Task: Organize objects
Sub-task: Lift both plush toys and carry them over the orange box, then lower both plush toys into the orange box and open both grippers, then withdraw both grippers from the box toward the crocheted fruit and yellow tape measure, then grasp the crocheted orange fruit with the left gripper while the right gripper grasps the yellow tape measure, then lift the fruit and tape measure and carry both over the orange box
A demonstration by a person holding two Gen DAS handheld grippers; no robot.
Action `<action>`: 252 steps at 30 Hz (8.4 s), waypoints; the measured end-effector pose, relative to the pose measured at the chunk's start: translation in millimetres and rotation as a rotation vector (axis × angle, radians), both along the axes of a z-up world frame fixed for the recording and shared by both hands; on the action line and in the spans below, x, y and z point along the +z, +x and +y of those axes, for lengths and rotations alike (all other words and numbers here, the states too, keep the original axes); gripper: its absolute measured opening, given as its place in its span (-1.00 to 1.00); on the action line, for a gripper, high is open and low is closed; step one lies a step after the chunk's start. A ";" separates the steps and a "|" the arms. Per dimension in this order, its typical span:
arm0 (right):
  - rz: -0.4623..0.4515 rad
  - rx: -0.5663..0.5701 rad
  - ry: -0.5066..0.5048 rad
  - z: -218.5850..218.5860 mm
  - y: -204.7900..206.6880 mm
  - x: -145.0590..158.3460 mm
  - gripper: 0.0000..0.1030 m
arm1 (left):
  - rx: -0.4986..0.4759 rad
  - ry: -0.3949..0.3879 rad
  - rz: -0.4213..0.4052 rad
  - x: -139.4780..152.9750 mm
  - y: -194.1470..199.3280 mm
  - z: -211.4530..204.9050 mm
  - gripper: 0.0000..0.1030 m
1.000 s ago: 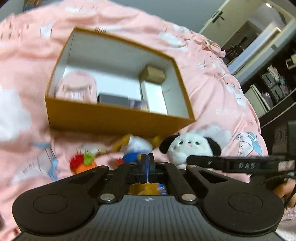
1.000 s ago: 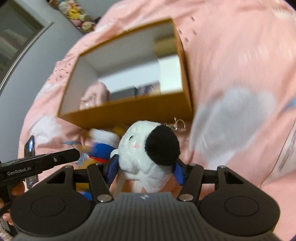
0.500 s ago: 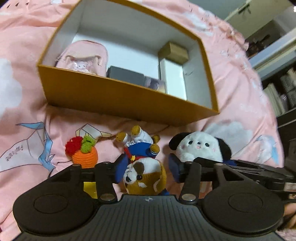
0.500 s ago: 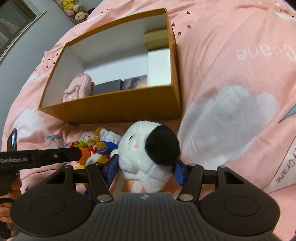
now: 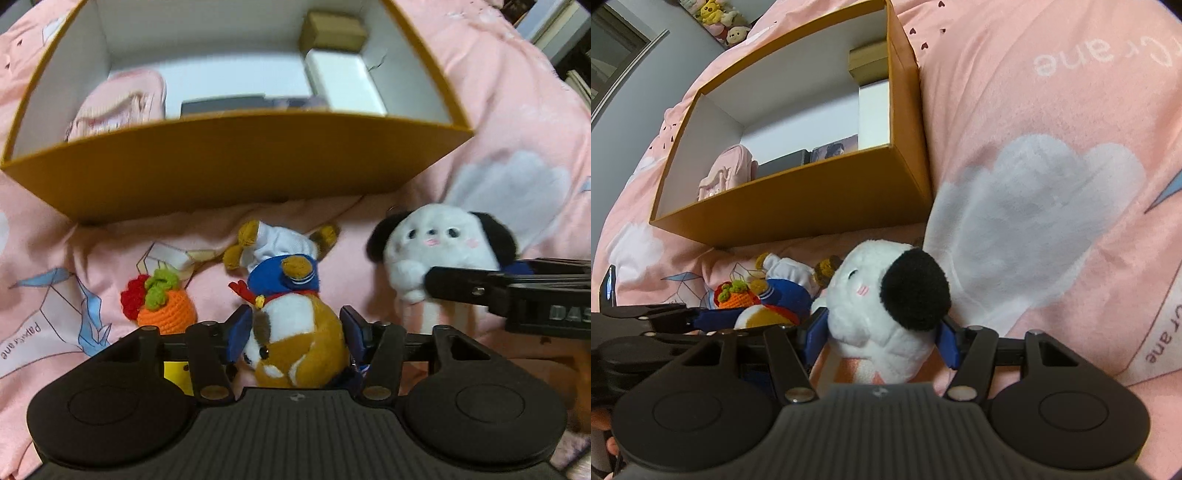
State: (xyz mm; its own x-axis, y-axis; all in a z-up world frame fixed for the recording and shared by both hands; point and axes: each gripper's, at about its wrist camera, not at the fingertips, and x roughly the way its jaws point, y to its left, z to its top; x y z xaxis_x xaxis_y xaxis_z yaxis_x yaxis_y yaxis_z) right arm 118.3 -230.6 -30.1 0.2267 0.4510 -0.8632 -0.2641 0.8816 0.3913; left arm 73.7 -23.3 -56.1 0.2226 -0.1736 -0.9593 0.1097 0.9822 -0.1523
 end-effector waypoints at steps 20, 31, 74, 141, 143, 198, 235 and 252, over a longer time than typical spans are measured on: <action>-0.152 0.125 0.059 4.9 -13.6 63.0 0.20 | 0.082 -0.262 -0.236 78.4 -33.9 57.0 -0.07; -0.346 0.237 0.101 29.4 14.8 130.4 0.20 | 0.074 -0.296 -0.439 147.5 7.3 77.0 -0.07; -0.241 0.438 -0.044 139.2 202.1 8.4 0.37 | 0.046 -0.229 -0.273 15.2 175.3 98.6 0.08; -0.092 0.535 -0.064 162.8 -53.5 -19.8 0.13 | 0.163 0.099 -0.248 35.7 -63.9 114.8 -0.26; -0.092 0.546 -0.080 168.4 -54.2 -23.1 0.13 | 0.166 0.088 -0.249 34.9 -66.1 116.6 -0.26; -0.010 0.308 0.002 81.8 9.0 -30.3 -0.63 | 0.168 -0.051 -0.237 54.4 -29.1 93.6 -0.12; -0.304 0.517 -0.096 101.3 -4.5 57.6 -1.00 | 0.000 -0.048 -0.401 113.2 -5.2 99.6 -0.12; -0.162 0.561 -0.244 132.7 -12.1 -37.3 0.17 | -0.012 -0.048 -0.308 87.7 -5.3 100.2 -0.12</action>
State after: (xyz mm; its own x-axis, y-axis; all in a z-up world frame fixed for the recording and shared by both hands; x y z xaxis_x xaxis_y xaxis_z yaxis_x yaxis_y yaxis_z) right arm 106.2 -97.9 -67.4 0.1494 0.3336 -0.9308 -0.7510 0.6507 0.1126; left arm 68.5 76.8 31.6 0.4989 -0.2214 -0.8379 0.1695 0.9731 -0.1562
